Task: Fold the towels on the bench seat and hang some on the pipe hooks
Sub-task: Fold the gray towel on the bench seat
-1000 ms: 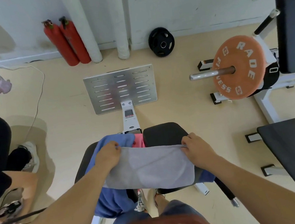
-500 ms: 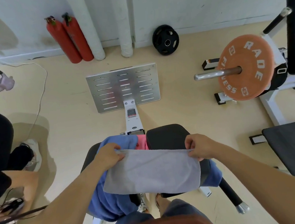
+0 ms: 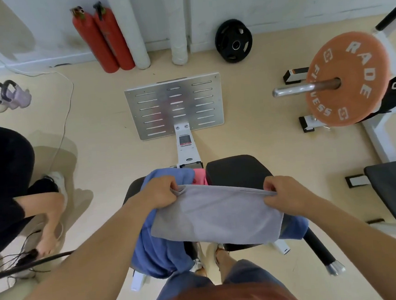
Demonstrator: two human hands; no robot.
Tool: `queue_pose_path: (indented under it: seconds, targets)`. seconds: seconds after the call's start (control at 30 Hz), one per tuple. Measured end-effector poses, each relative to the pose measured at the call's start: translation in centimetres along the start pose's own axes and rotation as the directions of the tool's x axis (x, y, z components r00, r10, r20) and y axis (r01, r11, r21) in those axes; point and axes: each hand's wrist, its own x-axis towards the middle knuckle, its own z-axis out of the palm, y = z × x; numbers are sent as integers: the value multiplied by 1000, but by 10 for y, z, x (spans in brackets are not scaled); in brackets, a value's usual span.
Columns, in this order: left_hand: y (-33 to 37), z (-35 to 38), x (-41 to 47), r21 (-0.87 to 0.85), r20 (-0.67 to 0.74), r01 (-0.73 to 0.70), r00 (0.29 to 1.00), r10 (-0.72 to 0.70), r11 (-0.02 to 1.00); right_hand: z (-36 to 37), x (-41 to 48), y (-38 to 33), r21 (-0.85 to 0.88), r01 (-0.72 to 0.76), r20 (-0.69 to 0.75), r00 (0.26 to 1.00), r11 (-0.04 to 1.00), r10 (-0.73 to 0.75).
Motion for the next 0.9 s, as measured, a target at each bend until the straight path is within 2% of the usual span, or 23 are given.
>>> queue_pose_path:
  seconds: [0.07,0.13,0.2,0.3,0.37,0.43,0.47,0.53,0.57,0.6,0.63,0.67,0.77,0.8,0.83,0.9]
  targets:
    - [0,0,0,-35,-43,-21,999,20,999,-12,-5,-7,275,-79,25,997,958,76]
    - [-3,1,-5,-152,-143,-48,989,26,987,-22,-12,-12,517,-165,65,986,840,154]
    - [-6,-1,-15,-299,-200,-44,980,-17,953,-31,-17,-17,606,-181,77,982,775,170]
    - [-11,-15,-32,-355,-174,-49,985,-14,934,-49,-23,-25,676,-120,38,991,727,128]
    - [-12,-35,-49,-420,-225,-95,974,-3,902,-67,-26,-28,668,2,-104,990,744,91]
    - [-11,-57,-68,-496,-361,-195,933,3,846,-88,-31,-32,564,176,-318,948,807,15]
    - [-8,-66,-78,-445,-488,-269,873,20,854,-98,-35,-34,488,264,-416,908,832,-44]
    - [-4,-73,-93,-211,-711,-354,696,105,911,-103,-45,-36,308,379,-559,814,872,-156]
    - [-3,-69,-97,-100,-769,-351,621,152,931,-99,-47,-34,218,396,-600,775,892,-197]
    - [-6,-63,-99,-14,-791,-330,581,191,944,-88,-47,-30,141,391,-620,751,909,-227]
    - [-11,-53,-98,45,-785,-299,580,219,953,-74,-45,-24,85,373,-612,751,924,-248]
    - [-19,-40,-96,81,-753,-267,615,234,960,-55,-42,-17,42,348,-568,779,937,-264]
    - [-46,10,-91,83,-527,-192,825,206,978,1,-38,3,-107,241,-281,923,965,-262]
    - [-51,26,-92,66,-464,-172,867,183,983,15,-40,8,-137,213,-210,948,967,-238]
    - [-55,38,-93,58,-437,-163,883,172,985,25,-43,10,-128,198,-186,958,972,-219]
    - [-60,48,-93,72,-476,-196,855,206,978,32,-45,12,-55,200,-230,951,978,-208]
